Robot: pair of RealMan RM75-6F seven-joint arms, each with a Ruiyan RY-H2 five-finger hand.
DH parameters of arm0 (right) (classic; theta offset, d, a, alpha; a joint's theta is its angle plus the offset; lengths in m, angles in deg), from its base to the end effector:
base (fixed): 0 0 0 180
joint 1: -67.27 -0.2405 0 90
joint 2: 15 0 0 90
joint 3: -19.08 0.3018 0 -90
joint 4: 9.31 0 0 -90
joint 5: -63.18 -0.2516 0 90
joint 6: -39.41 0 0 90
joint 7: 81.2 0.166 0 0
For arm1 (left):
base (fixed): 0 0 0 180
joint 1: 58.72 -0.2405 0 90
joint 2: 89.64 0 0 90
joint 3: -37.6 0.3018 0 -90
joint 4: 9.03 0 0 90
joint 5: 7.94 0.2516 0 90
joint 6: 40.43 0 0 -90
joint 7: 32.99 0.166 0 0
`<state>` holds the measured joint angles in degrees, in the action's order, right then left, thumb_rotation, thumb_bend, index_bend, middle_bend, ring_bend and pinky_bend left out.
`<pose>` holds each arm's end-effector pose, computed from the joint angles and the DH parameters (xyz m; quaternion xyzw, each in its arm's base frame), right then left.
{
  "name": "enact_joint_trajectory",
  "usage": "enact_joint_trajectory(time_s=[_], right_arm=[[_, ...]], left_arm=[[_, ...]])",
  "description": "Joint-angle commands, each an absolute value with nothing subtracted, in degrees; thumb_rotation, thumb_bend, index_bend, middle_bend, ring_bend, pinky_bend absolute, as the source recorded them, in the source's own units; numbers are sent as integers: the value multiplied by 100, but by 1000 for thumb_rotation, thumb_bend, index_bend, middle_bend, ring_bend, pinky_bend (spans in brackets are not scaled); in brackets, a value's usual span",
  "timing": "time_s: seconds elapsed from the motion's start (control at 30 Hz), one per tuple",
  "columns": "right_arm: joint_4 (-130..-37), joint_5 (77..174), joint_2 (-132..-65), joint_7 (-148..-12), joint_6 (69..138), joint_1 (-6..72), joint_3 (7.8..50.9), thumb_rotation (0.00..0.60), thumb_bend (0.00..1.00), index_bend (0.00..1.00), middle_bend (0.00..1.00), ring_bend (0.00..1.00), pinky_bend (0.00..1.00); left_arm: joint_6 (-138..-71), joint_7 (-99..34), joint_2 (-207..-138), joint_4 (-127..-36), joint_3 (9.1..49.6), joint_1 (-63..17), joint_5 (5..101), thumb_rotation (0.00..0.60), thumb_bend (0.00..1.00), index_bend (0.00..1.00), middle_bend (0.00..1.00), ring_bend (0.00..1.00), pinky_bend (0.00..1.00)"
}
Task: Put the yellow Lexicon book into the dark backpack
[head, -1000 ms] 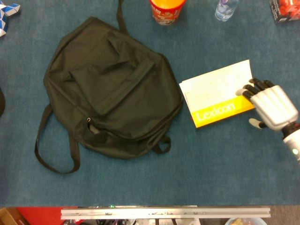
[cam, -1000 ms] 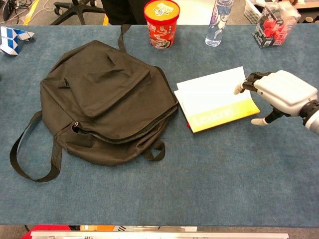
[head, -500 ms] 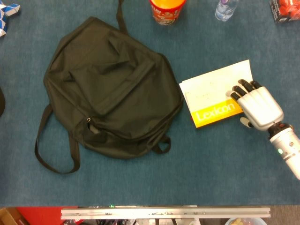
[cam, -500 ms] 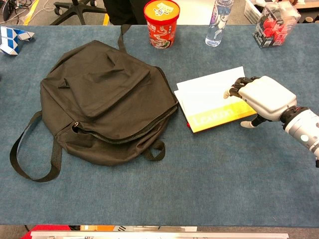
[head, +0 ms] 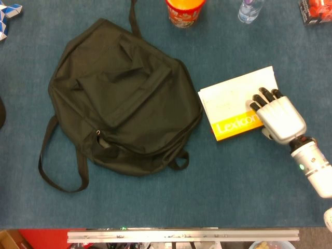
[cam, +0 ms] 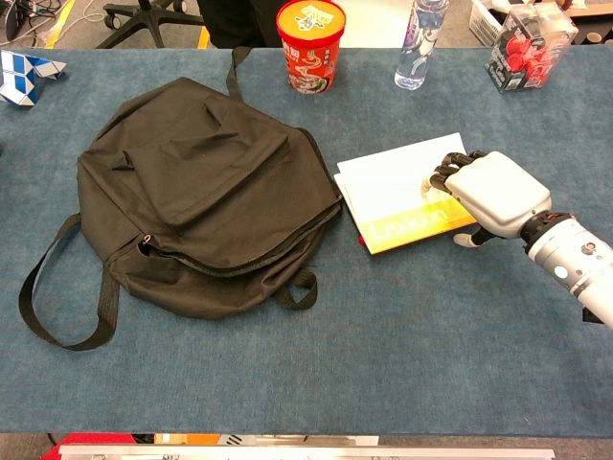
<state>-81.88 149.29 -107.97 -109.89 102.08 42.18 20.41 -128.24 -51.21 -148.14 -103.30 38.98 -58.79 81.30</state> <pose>-0.2906 -0.3064 -0.0866 0.8078 -0.2277 0.2705 0.4716 -0.3796 0.1592 0.1665 -0.5405 -0.4817 -0.4363 0.5343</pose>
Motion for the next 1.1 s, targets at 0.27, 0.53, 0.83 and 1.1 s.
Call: enact_joint_trajectory(time_s=[0.27,0.53,0.83,1.1], right_arm=[[-7935,14918,-10977,-10938,10184,4116,2058,600,127,314,324,185,298],[-7764,14958,-11071,-10763,10290,4072,2095,600,294,314,337,186,300],[-7652,14885,-11201,-10675,10319,3970,2235,600,456,340,362,227,327],[-7615,14585,-11362,-10731,10240,3829,2522,600,496,387,380,237,356]], left_arm=[[-12805,-5225,-14806,-10281,3890,-5878,8107,600,247,206,237,210,254],[-12803,-5315,-14789,-10264,3898,-5882,8124,600,246,206,237,210,254],[-12764,-5380,-14806,-10209,3890,-5871,8094,600,247,206,237,210,254],[-12737,-5446,-14780,-10199,3883,-5866,8065,600,247,206,237,210,254]])
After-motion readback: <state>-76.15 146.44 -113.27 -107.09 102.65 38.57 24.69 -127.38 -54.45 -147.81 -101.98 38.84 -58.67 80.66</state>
